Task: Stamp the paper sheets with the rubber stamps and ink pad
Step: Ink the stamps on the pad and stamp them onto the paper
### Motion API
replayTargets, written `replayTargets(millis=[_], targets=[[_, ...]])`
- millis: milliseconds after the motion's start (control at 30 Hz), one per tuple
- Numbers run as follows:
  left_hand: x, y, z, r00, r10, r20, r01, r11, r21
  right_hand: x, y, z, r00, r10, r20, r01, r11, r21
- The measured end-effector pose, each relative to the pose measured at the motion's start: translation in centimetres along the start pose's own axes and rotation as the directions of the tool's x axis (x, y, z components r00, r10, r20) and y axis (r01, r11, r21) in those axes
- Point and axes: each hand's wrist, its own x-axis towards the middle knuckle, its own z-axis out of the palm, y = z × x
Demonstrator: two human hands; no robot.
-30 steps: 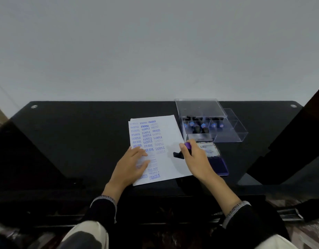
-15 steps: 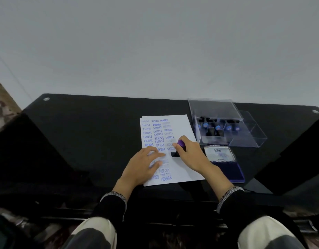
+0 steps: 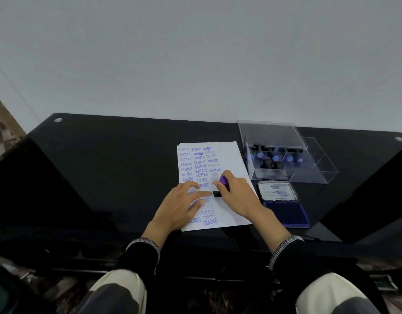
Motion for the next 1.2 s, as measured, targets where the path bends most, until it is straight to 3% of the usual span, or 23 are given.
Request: replayTargets(millis=[600,700,800,967,1200], targets=[[0.1,0.0,0.1,1.0,0.001,0.006,-0.001,1.0,0.003,-0.4,-0.3,1.0,0.999,-0.01,-0.043,0.008,0.998,-0.068],[-0.1,0.2,0.0,0.988,-0.097,-0.12,0.093,0.995,-0.039,-0.4,-0.3,1.0,0.999,-0.007,-0.05,0.004,0.998,-0.057],[-0.3,0.2,0.1,0.915,-0.283,-0.287,0.287,0.957,-0.028,-0.3,-0.2,1.0,0.999,-0.006,-0.041,0.004,0.999,-0.047],[-0.1,0.4,0.1,0.829,-0.51,-0.229,0.518,0.855,-0.03,-0.5,0.1,1.3,0.998,-0.011,-0.067,0.009,0.999,-0.033],[-0.1,0.4,0.1,0.832,-0.517,-0.198,0.514,0.855,-0.071,-0.3,0.2,1.4,0.998,-0.001,-0.064,0.0,1.0,-0.001]])
